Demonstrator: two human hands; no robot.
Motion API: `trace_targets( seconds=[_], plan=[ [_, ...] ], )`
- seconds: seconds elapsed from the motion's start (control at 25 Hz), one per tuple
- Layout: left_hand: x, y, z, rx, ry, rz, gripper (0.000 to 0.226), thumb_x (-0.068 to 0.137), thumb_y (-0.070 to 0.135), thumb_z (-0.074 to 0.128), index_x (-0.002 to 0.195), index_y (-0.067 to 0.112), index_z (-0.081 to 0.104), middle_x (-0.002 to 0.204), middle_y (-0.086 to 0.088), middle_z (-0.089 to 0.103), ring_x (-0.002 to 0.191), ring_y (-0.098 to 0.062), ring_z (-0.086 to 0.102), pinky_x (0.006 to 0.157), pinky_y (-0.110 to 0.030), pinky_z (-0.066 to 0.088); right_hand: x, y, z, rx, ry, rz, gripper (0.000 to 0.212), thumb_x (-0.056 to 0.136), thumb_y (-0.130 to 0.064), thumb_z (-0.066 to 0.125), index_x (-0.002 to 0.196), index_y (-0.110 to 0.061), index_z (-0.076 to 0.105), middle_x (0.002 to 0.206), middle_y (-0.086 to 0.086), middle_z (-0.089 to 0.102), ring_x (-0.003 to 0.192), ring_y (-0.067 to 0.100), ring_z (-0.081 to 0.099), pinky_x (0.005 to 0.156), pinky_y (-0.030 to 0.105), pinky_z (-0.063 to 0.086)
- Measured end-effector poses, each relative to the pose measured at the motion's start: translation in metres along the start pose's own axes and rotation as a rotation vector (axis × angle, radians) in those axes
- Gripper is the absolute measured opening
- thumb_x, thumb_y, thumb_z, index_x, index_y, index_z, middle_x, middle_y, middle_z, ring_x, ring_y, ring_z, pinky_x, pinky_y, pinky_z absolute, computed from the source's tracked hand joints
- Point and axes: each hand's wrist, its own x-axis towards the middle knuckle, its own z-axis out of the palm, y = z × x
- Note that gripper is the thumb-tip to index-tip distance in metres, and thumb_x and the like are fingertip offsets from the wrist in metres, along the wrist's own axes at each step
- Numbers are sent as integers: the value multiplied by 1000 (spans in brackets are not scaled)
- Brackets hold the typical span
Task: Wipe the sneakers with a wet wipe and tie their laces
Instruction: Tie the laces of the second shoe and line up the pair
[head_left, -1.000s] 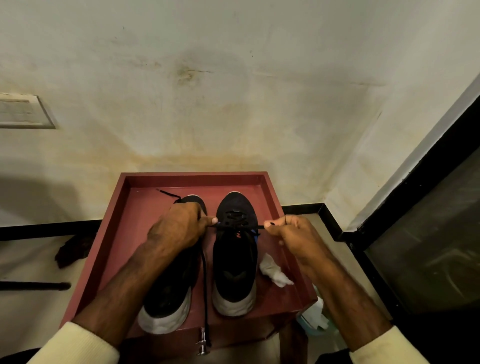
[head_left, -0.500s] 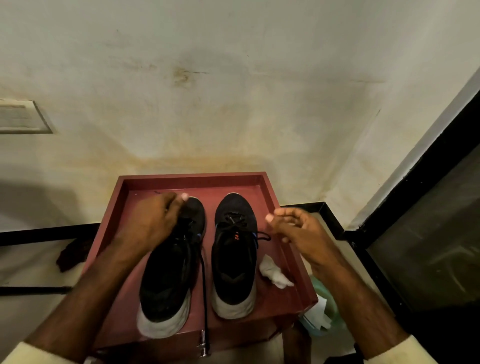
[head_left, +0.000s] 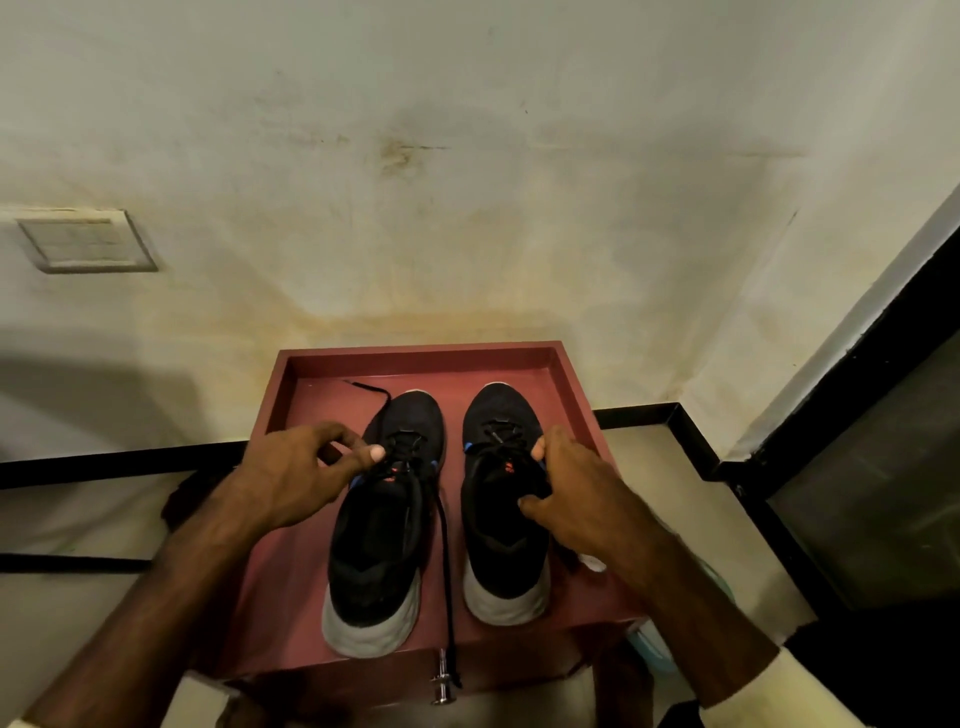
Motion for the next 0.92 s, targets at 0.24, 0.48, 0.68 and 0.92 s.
trace_targets(
  seconds=[0.24, 0.48, 0.68, 0.92],
  plan=[
    [-3, -17, 2, -40, -3, 23, 33, 91, 61, 62, 84, 30, 74, 79, 8, 75, 73, -6, 73, 78, -34, 61, 5, -16, -11, -187, 92, -49, 55, 87, -42, 73, 133, -25, 50, 131, 0, 50, 123, 23, 53, 104, 39, 46],
    [-1, -21, 0, -16, 29, -14, 35, 88, 58, 70, 72, 27, 69, 74, 9, 71, 76, -8, 68, 79, -34, 59, 5, -67, 21, -184, 405, -460, 15, 92, -36, 65, 106, -36, 70, 124, -10, 60, 126, 19, 48, 102, 44, 37],
    [-6, -22, -6, -6, 15, -44, 34, 85, 61, 71, 76, 28, 71, 81, 10, 70, 80, -8, 67, 78, -33, 58, 8, -71, 20, -663, 250, -145, 40, 97, -58, 51, 103, -30, 78, 140, -3, 64, 143, 29, 44, 107, 55, 26],
    [-9, -27, -15, 58, 10, -53, 28, 88, 57, 70, 78, 32, 68, 79, 8, 68, 78, -13, 68, 75, -32, 59, 4, -73, -45, -173, 531, -126, 43, 105, -52, 44, 94, -23, 73, 96, 0, 67, 77, 24, 63, 71, 36, 55]
  ],
)
